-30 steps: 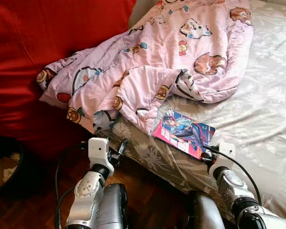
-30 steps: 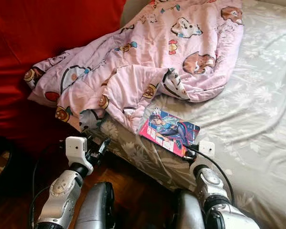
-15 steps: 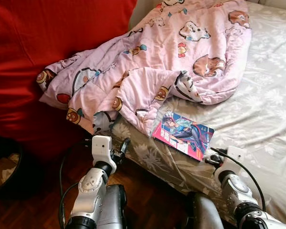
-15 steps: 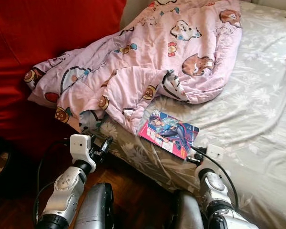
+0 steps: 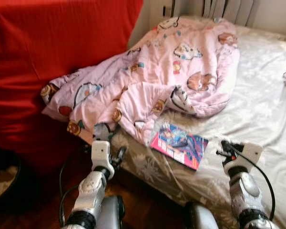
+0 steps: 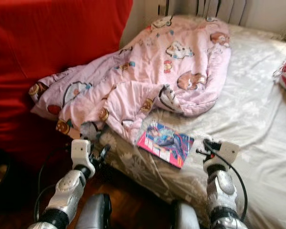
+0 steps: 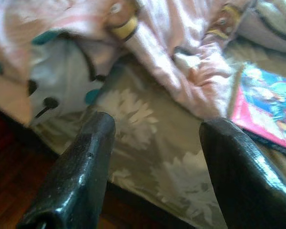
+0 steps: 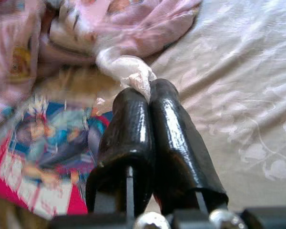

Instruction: Clean up the room

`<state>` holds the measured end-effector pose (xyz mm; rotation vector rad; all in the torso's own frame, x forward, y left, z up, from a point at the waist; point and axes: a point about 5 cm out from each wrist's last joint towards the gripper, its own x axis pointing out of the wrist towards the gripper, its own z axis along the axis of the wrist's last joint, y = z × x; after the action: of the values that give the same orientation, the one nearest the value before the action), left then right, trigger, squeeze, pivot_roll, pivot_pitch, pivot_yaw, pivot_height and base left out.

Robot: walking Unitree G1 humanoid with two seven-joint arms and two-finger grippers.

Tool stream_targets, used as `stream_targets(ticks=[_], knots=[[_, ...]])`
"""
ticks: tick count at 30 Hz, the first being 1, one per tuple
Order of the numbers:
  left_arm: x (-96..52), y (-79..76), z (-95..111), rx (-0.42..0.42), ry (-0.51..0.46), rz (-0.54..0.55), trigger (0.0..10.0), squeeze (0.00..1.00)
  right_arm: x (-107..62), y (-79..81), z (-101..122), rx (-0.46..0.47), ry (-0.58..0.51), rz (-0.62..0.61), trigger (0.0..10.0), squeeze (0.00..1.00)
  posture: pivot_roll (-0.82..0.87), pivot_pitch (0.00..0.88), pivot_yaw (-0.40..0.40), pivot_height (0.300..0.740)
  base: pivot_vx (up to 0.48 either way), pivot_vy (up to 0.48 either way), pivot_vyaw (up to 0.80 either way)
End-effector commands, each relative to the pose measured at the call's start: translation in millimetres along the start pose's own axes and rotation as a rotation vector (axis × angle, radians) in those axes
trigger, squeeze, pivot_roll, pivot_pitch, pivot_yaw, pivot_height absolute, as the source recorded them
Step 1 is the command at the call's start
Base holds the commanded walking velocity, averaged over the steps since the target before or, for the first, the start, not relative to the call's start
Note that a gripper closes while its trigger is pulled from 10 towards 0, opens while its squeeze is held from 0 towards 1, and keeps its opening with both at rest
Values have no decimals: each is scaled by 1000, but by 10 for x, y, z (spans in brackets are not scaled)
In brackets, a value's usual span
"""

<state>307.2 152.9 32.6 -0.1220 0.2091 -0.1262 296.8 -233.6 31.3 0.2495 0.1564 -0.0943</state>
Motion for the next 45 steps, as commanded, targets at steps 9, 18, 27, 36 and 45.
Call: stream_targets(ticks=[9,18,27,36,45], knots=[[-89,125,-364,-99,212,126,10000,0,-62,47,-309,-148,239,6,10000,0,20,0,17,647,0,0,0],[-250,188,-610,-107,329,175,10000,0,-175,89,-535,-148,348,1,10000,0,18,0,18,702,0,0,0],[-511,267,-914,-115,474,230,10000,0,-452,-150,-806,-157,524,-84,10000,0,17,0,3,731,0,0,0],[-798,260,-1218,-68,654,237,10000,0,-761,-241,-1087,-132,665,-135,10000,0,23,0,15,731,0,0,0],[-907,142,-1354,-19,738,209,10000,0,-682,-162,-1056,-152,668,-92,10000,0,16,0,32,731,0,0,168]])
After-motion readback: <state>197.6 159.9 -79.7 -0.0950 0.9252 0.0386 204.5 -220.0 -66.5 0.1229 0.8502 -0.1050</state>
